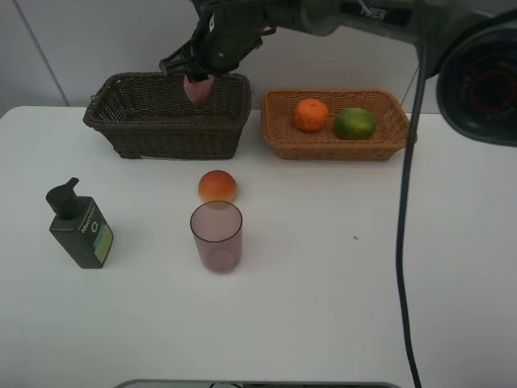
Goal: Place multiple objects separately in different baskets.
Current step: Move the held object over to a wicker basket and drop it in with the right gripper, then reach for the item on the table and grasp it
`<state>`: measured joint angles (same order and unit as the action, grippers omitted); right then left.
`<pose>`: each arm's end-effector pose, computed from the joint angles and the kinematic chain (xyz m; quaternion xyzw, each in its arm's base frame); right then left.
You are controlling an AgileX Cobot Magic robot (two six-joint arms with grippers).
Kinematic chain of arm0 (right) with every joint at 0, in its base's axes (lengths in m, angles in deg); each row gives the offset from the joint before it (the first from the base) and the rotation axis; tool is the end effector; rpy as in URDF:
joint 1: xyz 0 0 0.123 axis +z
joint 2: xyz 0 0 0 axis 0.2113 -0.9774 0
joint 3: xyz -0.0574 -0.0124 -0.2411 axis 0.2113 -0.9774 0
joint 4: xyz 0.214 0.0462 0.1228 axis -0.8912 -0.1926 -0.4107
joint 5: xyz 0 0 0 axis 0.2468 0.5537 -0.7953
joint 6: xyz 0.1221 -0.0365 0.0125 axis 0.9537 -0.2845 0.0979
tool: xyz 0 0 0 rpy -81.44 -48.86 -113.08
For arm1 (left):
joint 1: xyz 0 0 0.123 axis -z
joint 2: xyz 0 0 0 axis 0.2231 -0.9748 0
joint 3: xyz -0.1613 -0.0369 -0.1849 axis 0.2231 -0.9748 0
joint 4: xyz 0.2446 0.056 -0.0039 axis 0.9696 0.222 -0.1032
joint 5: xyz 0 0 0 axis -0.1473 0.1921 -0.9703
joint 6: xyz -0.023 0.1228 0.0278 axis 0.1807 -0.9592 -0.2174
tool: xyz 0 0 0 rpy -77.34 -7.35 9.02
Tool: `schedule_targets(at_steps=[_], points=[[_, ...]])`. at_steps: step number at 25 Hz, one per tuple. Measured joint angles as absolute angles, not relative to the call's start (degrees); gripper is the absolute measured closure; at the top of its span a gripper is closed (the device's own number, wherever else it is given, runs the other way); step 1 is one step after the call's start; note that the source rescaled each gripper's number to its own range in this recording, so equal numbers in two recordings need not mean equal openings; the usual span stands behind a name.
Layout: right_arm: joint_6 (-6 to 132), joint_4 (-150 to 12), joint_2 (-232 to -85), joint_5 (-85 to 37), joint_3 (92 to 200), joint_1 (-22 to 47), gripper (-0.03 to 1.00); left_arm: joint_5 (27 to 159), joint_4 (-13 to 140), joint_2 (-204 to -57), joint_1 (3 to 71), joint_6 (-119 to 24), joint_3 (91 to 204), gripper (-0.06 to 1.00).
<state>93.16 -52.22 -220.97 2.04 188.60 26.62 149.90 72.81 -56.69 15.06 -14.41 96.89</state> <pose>0.4323 0.3337 0.1656 -0.2880 0.8707 0.0950 0.3871 0.0627 -0.0111 0.2618 0.0223 0.8494 -0.0462 0.5252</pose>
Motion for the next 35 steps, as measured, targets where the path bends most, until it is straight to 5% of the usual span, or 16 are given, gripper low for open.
schedule_targets(at_steps=[13,15,20,22,35], points=[[93.16,-52.89,-224.67,-1.48,188.60,25.90,0.95,149.90,72.81,-56.69,15.06,-14.41,96.89,-0.05],[93.16,-52.89,-224.67,-1.75,188.60,25.90,0.86,149.90,72.81,-56.69,15.06,-14.41,96.89,-0.05],[93.16,-52.89,-224.67,-1.84,188.60,25.90,0.29,149.90,72.81,-56.69,15.06,-14.41,96.89,-0.05],[93.16,-52.89,-224.67,-1.84,188.60,25.90,0.16,149.90,72.81,-56.69,15.06,-14.41,96.89,-0.05],[93.16,-52.91,-218.88,5.78,188.60,25.90,0.08,149.90,72.81,-56.69,15.06,-14.41,96.89,-0.05]])
